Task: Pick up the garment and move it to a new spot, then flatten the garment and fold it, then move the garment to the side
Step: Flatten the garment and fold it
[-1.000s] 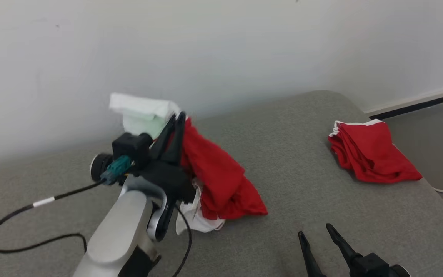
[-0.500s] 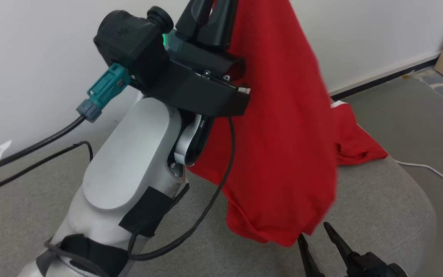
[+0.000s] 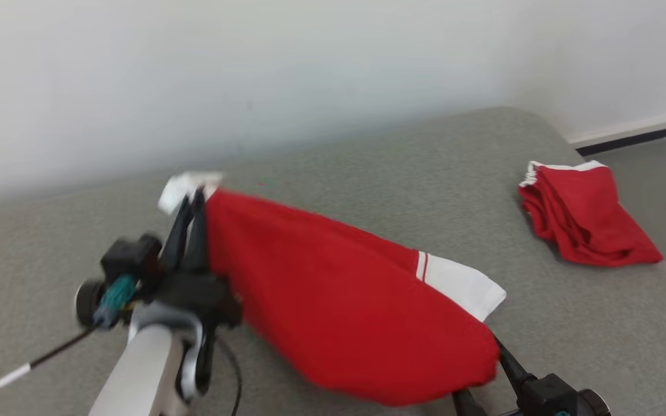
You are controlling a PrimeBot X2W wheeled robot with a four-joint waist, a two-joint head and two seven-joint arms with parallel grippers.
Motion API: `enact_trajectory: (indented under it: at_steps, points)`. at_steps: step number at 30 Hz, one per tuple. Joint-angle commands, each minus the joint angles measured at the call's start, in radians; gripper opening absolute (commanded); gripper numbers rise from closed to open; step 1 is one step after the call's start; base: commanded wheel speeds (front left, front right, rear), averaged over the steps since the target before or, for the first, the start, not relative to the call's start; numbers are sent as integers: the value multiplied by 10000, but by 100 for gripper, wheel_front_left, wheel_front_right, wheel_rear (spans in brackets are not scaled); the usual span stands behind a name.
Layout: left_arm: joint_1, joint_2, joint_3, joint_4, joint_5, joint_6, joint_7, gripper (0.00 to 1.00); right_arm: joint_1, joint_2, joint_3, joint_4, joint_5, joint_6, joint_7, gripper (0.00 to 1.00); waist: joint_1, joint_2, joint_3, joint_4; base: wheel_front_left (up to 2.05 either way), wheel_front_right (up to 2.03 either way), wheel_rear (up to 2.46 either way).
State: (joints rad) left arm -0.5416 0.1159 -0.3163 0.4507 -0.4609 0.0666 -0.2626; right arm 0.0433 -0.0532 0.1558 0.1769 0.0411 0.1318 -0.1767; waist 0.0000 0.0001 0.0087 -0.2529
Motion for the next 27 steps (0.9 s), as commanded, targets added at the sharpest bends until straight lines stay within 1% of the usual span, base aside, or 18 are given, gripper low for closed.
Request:
enact_trajectory:
  at_steps: [1,4,6,10,11,12,13,14,15,16,18,20,24,27]
  points:
    - [483,77,248,151,234,62,-37,0,-1,16,11,-47,-51,-25,10,100,0,-1,218,597,0,0,0]
    - [1358,127,926,312,334,194,-37,0,51,18,16,-96,-60,-25,52,100,0,-1,242,811,0,0,0]
    - [2016,94,1324,316,360,202,-37,0,119,21,-9,-141,-74,-25,62,100,0,-1,234,922,0,0,0]
    - [3106,71,1739,437,441,174,-37,0,220,21,-116,-207,-89,-25,122,100,0,-1,173,1077,0,0,0]
    - [3354,32,1752,611,353,109,-38,0,230,21,-141,-222,-90,-25,147,100,0,-1,156,1109,0,0,0]
    - [3490,18,1693,748,317,18,-36,67,248,22,-151,-243,-97,-25,143,100,0,-1,144,1138,0,0,0]
    - [3490,18,1693,748,317,18,-36,67,248,22,-151,-243,-97,-25,143,100,0,-1,144,1138,0,0,0]
    - [3613,49,1644,1018,175,-155,176,100,275,24,-148,-262,-107,-25,171,100,0,-1,113,1165,0,0,0]
    - [3670,77,1577,1080,171,-204,325,100,279,23,-131,-279,-106,-25,187,100,0,-1,95,1169,0,0,0]
    - [3665,175,1538,1101,223,-155,499,100,287,24,-125,-298,-105,-25,198,100,0,-1,79,1169,0,0,0]
    - [3463,373,1556,790,404,54,542,100,305,25,-96,-311,-95,-25,212,100,0,-1,47,1149,0,0,0]
    - [3233,398,1590,304,474,184,550,100,314,25,-54,-307,-85,-25,219,100,0,-1,21,1100,0,0,0]
    - [2616,316,1073,-639,799,147,1098,100,291,26,12,-274,-46,-25,212,100,0,-1,4,854,0,0,0]
    - [1869,246,581,-694,1079,35,1655,100,146,29,145,-270,-28,-25,200,100,0,-1,67,517,0,0,0]
